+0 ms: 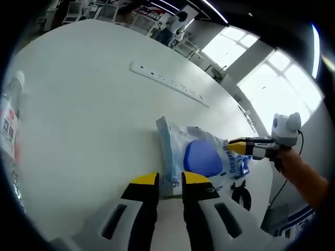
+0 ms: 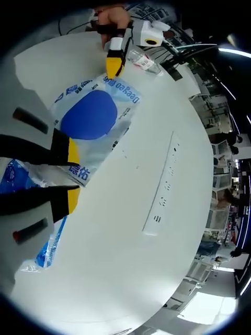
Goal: Arrange the tabletop items into an orderly group along one side of the table until the central work area is clear of visible clutter.
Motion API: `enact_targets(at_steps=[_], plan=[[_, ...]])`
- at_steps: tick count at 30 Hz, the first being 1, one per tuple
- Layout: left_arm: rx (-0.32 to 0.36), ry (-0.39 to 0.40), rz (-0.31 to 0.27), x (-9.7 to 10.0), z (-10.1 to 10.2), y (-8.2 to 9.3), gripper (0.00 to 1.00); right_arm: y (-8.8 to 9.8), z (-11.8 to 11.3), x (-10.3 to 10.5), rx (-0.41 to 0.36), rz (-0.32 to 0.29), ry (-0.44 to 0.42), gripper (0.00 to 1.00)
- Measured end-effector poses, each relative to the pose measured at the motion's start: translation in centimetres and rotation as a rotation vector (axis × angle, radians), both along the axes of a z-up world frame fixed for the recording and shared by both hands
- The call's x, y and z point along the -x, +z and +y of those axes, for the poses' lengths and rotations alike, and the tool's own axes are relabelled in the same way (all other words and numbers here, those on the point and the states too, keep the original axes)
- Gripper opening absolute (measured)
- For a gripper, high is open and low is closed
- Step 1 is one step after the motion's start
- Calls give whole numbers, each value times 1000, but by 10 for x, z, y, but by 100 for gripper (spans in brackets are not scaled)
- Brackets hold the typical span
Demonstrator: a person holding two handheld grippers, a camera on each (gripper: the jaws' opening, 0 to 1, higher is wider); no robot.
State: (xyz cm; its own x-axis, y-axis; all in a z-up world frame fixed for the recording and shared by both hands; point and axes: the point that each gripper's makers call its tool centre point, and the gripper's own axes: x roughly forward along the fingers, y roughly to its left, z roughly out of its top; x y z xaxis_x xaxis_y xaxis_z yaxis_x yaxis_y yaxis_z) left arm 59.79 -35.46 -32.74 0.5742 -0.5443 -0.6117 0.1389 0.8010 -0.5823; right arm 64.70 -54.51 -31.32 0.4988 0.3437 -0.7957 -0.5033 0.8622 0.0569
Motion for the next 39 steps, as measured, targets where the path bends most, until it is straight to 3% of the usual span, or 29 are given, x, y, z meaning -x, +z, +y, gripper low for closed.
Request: enact_targets(at_steps=[6,23,39], plan=[[-2,-8,-7,1,2,3,24,6,-2,-2,-3,-19,-14,19],[-3,-53,-46,6,-2,15,40,25,0,1,-31,-59,-26,26],[-2,-117,-84,16,-4,32,60,42,9,13,-76,-80,-26,39]])
